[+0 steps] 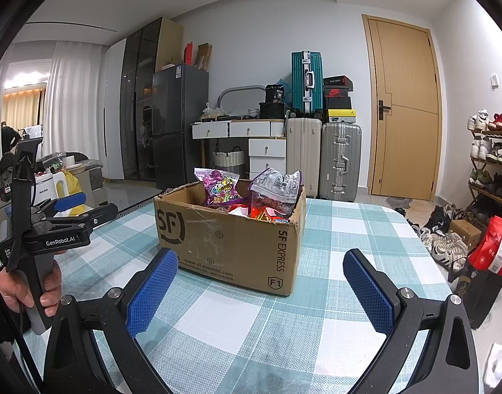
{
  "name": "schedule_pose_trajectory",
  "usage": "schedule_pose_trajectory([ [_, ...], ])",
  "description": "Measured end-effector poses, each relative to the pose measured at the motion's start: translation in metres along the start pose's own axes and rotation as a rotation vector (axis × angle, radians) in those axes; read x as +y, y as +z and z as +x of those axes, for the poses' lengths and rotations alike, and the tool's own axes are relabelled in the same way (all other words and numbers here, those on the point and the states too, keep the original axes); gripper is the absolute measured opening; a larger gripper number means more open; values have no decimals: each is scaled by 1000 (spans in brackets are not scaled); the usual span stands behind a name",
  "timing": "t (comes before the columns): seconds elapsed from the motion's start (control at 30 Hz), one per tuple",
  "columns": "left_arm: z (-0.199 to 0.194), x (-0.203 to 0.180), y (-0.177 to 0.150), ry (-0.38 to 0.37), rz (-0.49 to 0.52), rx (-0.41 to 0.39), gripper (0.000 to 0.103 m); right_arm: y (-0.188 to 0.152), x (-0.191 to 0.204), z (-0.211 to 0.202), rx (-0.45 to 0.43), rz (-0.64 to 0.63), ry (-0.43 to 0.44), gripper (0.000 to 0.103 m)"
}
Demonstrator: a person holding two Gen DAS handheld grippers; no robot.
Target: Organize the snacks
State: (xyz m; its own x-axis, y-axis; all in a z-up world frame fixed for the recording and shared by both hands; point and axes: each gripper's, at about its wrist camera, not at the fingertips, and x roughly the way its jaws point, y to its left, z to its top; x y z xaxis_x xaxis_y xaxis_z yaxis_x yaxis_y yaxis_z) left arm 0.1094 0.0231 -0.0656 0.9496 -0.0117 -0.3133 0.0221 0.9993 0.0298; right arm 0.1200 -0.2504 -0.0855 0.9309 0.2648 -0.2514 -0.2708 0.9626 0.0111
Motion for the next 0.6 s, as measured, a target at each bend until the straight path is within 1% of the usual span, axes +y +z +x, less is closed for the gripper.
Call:
schedule_pose_trajectory([
  [0.6, -2, 1, 1, 3, -3, -4, 102, 0, 0, 0, 0, 0, 0, 103],
])
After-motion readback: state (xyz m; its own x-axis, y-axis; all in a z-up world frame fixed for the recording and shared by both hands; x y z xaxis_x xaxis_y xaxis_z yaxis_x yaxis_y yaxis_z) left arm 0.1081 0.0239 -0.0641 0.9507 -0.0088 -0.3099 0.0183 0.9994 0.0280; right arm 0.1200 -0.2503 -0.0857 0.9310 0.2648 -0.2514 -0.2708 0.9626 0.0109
